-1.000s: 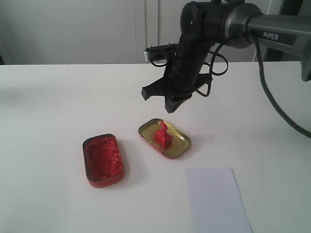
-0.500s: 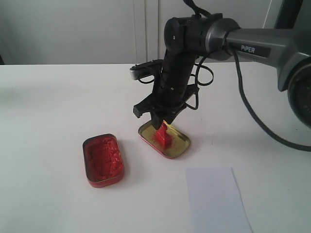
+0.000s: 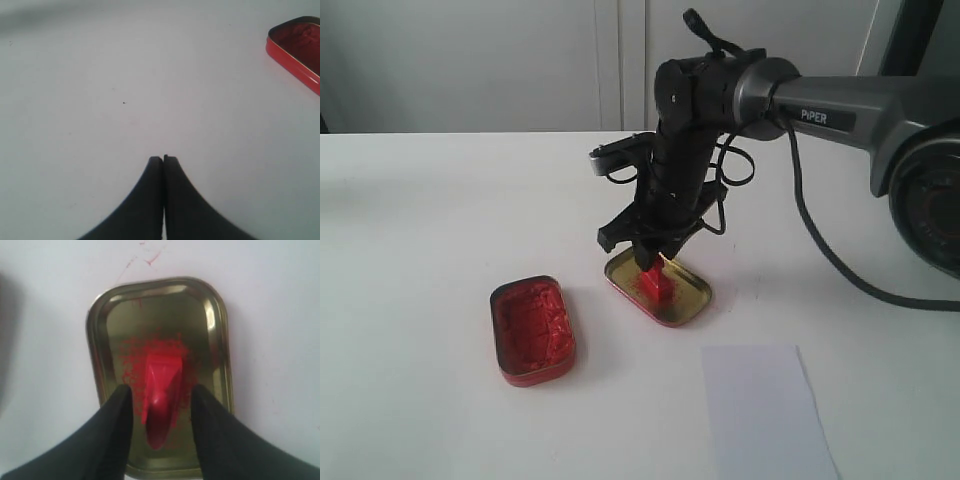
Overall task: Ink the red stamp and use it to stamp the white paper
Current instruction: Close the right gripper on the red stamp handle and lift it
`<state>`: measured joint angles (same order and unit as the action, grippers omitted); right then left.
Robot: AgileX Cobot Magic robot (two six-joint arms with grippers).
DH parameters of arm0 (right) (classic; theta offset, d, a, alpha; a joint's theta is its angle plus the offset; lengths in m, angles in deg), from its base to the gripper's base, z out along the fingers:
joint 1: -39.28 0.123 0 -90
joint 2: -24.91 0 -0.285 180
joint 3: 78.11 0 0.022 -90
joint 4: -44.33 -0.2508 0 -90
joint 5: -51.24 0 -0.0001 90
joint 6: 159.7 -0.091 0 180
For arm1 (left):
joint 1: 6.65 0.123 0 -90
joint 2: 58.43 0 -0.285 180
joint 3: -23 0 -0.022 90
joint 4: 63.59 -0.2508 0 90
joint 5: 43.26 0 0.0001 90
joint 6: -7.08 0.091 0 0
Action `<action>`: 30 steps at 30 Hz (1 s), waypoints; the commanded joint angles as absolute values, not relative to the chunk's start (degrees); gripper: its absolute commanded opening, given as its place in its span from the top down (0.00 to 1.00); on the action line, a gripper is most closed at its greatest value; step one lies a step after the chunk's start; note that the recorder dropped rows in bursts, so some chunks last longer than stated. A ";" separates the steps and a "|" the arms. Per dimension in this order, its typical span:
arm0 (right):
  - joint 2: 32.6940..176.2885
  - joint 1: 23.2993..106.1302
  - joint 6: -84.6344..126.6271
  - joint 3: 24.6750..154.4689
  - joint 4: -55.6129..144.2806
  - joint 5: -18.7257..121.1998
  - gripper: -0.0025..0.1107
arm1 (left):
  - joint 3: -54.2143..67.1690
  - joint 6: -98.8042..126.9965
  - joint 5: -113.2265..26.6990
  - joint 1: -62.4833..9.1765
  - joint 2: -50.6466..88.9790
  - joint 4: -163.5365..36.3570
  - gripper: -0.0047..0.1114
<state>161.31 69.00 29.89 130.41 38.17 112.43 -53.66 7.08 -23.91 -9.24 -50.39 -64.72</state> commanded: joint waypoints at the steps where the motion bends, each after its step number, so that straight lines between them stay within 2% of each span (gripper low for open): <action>1: 162.00 69.04 30.40 130.83 38.94 112.49 0.65 | -54.21 7.08 -23.04 -9.14 -50.65 -64.95 0.96; 19: 163.42 69.04 29.15 130.83 38.94 112.50 0.67 | -54.21 7.08 -23.04 -9.14 -50.65 -64.95 0.96; 24: 163.52 69.04 29.15 130.83 38.94 113.17 0.77 | -54.21 7.08 -23.04 -9.14 -50.65 -64.95 0.96; 28: 163.51 69.04 29.15 130.83 38.94 113.51 0.98 | -54.21 7.08 -23.04 -9.14 -50.65 -64.95 0.96; 30: 163.51 69.04 29.15 130.83 38.94 113.51 0.98 | -54.21 7.08 -23.04 -9.14 -50.65 -64.95 0.96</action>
<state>163.52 69.00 29.35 130.53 38.62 113.07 -53.66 7.08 -23.91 -9.24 -50.39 -64.72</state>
